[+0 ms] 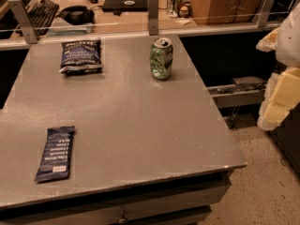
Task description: Move green can near rxbar blueberry
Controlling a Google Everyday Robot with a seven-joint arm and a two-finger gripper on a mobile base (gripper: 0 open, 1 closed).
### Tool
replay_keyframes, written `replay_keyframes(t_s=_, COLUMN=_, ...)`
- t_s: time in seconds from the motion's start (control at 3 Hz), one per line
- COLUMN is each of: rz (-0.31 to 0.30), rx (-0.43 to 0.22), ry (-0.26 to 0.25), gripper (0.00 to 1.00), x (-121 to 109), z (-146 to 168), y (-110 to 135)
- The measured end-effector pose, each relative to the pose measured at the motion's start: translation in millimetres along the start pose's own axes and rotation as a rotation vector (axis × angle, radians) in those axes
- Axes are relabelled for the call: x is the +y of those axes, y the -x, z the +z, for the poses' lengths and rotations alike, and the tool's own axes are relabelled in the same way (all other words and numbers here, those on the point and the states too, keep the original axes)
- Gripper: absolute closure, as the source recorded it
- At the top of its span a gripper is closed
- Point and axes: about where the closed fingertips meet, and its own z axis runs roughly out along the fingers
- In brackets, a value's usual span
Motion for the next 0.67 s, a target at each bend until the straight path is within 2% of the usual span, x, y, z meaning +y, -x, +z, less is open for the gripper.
replay_keyframes(t_s=0.33, rz=0.000, rx=0.000, ry=0.000, gripper=0.00, x=0, z=0, y=0)
replay_keyframes(t_s=0.67, rz=-0.001, rx=-0.065, ry=0.008, gripper=0.00, x=-17, z=22, y=16)
